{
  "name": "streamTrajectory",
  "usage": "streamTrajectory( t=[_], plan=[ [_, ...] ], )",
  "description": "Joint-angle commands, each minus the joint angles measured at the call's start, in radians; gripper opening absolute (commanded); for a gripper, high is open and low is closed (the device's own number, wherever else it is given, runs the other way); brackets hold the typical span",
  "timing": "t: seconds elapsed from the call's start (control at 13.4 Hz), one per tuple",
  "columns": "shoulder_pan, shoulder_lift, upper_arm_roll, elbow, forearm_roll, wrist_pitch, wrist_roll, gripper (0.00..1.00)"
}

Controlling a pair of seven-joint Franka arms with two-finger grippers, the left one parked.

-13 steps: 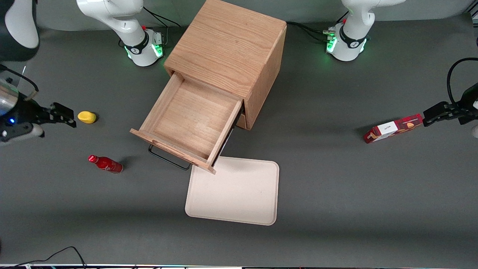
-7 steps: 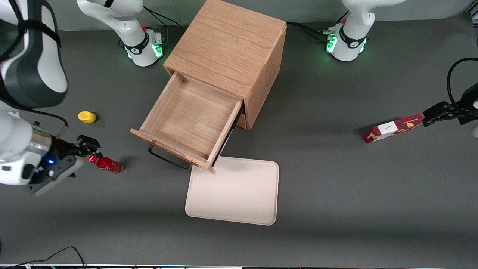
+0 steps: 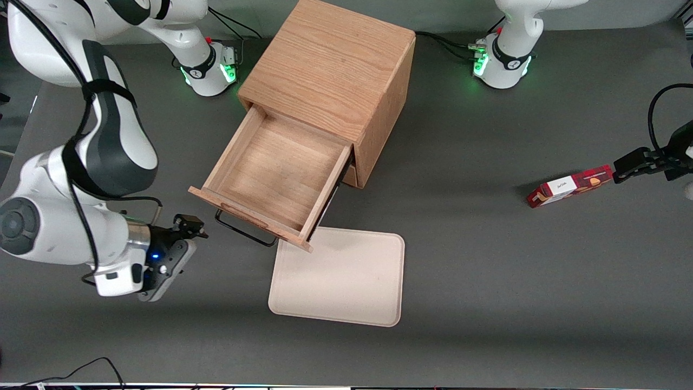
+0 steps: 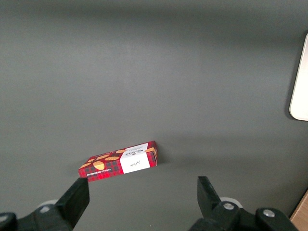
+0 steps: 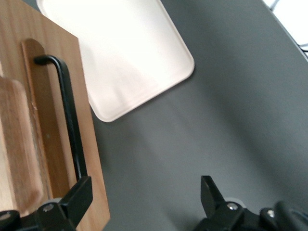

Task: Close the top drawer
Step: 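Move the right gripper toward the open drawer's front panel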

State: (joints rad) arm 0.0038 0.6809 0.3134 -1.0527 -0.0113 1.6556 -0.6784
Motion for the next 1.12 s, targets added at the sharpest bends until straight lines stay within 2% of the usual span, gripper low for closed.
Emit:
streamTrajectory(
  t=[0.0,0.15,0.37,1.05],
  plan=[
    [-0.002,0.065,0.038,0.085,0.013,-0.036,-0.03,1.0],
    [-0.002,0.074,0.05,0.083,0.022,-0.039,-0.03,1.0],
    [-0.002,0.1,0.05,0.082,0.071,-0.063,-0.03,1.0],
    [0.015,0.131,0.05,0.07,0.093,-0.091,-0.021,1.0]
  ],
)
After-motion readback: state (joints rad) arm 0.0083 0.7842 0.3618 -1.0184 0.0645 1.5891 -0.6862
